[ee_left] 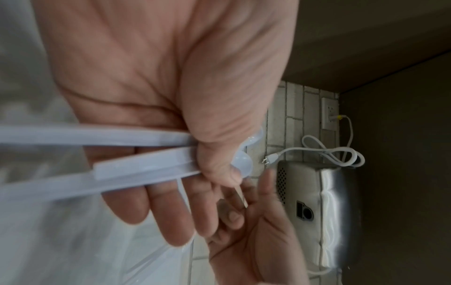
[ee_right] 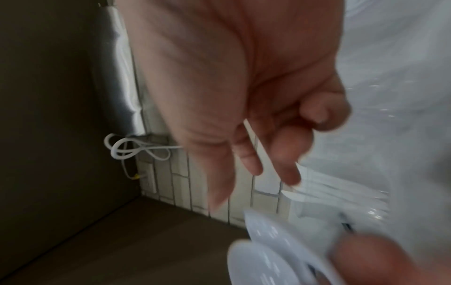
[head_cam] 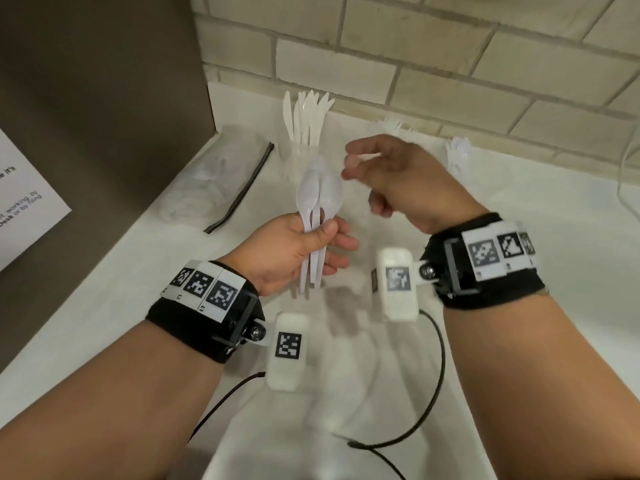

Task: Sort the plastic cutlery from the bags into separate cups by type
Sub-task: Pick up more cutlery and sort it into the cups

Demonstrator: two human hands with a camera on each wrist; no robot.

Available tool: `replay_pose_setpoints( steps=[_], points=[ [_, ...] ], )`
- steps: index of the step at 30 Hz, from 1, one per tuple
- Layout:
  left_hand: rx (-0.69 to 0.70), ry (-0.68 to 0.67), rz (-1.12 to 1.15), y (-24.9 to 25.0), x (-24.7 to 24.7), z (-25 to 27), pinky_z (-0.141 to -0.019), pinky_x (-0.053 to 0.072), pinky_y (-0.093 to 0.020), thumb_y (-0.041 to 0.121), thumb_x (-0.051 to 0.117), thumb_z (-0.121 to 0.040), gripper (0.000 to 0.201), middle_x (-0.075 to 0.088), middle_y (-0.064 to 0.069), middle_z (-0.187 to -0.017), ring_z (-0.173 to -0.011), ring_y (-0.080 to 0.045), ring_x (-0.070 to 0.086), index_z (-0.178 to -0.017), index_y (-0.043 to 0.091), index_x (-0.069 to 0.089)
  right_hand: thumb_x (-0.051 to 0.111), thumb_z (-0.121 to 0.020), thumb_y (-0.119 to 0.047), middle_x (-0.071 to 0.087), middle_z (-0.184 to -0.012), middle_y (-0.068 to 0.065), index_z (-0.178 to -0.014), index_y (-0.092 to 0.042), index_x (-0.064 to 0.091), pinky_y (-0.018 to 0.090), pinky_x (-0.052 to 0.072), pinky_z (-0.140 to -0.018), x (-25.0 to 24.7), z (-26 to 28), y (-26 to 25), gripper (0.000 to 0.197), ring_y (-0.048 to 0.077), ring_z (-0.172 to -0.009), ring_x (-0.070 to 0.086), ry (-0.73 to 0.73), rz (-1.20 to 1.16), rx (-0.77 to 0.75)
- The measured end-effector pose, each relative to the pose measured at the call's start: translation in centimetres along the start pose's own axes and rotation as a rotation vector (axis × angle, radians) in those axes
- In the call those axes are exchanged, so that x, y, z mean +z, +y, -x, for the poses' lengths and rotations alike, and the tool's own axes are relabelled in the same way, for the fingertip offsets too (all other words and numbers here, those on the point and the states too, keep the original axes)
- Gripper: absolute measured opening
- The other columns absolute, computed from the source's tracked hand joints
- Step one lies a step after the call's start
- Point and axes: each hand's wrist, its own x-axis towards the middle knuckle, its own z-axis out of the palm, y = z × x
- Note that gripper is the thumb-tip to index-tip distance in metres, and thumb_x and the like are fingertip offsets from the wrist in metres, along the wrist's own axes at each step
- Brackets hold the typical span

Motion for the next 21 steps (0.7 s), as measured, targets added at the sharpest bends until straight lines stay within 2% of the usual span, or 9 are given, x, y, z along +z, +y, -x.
replay_pose_setpoints(
  steps=[2, 4, 6, 9, 12, 14, 15, 17, 21],
  points=[
    [-0.014, -0.053, -0.057, -0.2, 0.3, 0.3, -0.078, 0.056, -0.031, 0.023, 0.046, -0.095, 0.02, 0.075, 0.002, -0.09, -0.076, -0.015, 0.071, -0.097, 0.016, 0.065, 0.073, -0.082, -0.031, 0.069, -0.095, -0.001, -0.134, -0.032, 0.044, 0.022, 0.041, -0.045, 0.7, 1.9, 0.1, 0.06, 0.006, -0.046, 0.053, -0.142, 0.027, 0.011],
    [-0.025, -0.122, -0.107, -0.6, 0.7, 0.6, -0.082, 0.056, -0.034, 0.027, 0.048, -0.092, 0.023, 0.075, 0.0, -0.091, -0.081, -0.017, 0.071, -0.098, 0.016, 0.067, 0.073, -0.083, -0.019, 0.068, -0.093, 0.002, -0.139, -0.034, 0.038, 0.015, 0.041, -0.044, 1.4, 3.2, 0.8, 0.067, 0.002, -0.044, 0.054, -0.17, 0.079, -0.043],
    [-0.054, -0.195, -0.107, -1.0, 0.9, 0.8, -0.085, 0.054, -0.039, 0.03, 0.049, -0.086, 0.029, 0.075, -0.007, -0.091, -0.083, -0.021, 0.071, -0.099, 0.011, 0.067, 0.067, -0.087, -0.01, 0.067, -0.083, 0.001, -0.133, -0.029, 0.047, 0.018, 0.041, -0.042, 2.0, 3.7, 1.5, 0.053, 0.008, -0.042, 0.053, -0.11, 0.084, -0.062],
    [-0.113, -0.272, -0.066, -1.3, 1.1, 1.1, -0.078, 0.056, -0.038, 0.033, 0.049, -0.087, 0.035, 0.073, -0.01, -0.084, -0.076, -0.021, 0.069, -0.101, 0.005, 0.064, 0.062, -0.089, -0.004, 0.063, -0.067, 0.001, -0.115, -0.016, 0.057, 0.025, 0.043, -0.044, 1.9, 4.1, 2.6, 0.029, 0.016, -0.044, 0.053, -0.061, 0.017, -0.052],
    [-0.147, -0.331, -0.061, -1.3, 1.4, 1.2, -0.063, 0.057, -0.031, 0.033, 0.049, -0.089, 0.033, 0.067, -0.006, -0.073, -0.064, -0.018, 0.064, -0.099, 0.004, 0.062, 0.064, -0.089, -0.005, 0.066, -0.083, 0.015, -0.11, -0.014, 0.055, 0.028, 0.044, -0.048, 1.4, 4.6, 2.9, 0.025, 0.018, -0.051, 0.055, -0.161, -0.017, -0.065],
    [-0.178, -0.365, -0.095, -1.2, 1.7, 1.2, -0.051, 0.052, -0.026, 0.032, 0.049, -0.084, 0.032, 0.064, -0.004, -0.068, -0.054, -0.015, 0.057, -0.096, 0.006, 0.061, 0.065, -0.09, -0.014, 0.065, -0.095, 0.025, -0.112, -0.024, 0.053, 0.028, 0.043, -0.047, 1.5, 4.9, 2.9, 0.027, 0.022, -0.055, 0.052, -0.225, 0.029, -0.085],
    [-0.188, -0.381, -0.112, -1.1, 1.8, 1.2, -0.049, 0.051, -0.026, 0.033, 0.049, -0.083, 0.033, 0.062, -0.005, -0.068, -0.051, -0.014, 0.055, -0.095, 0.005, 0.061, 0.063, -0.092, -0.017, 0.065, -0.092, 0.025, -0.11, -0.027, 0.055, 0.026, 0.042, -0.045, 1.6, 5.0, 2.8, 0.022, 0.022, -0.053, 0.051, -0.213, 0.063, -0.096],
    [-0.2, -0.393, -0.129, -1.1, 2.1, 1.1, -0.048, 0.05, -0.026, 0.033, 0.05, -0.082, 0.034, 0.06, -0.007, -0.067, -0.048, -0.013, 0.052, -0.093, 0.003, 0.061, 0.058, -0.094, -0.018, 0.063, -0.075, 0.015, -0.1, -0.02, 0.061, 0.021, 0.041, -0.043, 1.9, 4.9, 2.9, 0.006, 0.016, -0.046, 0.05, -0.126, 0.084, -0.091],
    [-0.183, -0.31, -0.217, -1.7, 2.6, 0.6, -0.047, 0.045, -0.027, 0.037, 0.054, -0.083, 0.032, 0.055, -0.005, -0.062, -0.045, -0.014, 0.047, -0.088, 0.006, 0.06, 0.055, -0.095, -0.011, 0.055, -0.061, -0.002, -0.086, -0.015, 0.061, 0.019, 0.037, -0.041, 2.3, 4.6, 4.3, 0.012, 0.009, -0.039, 0.044, -0.003, 0.1, -0.074]
  ],
)
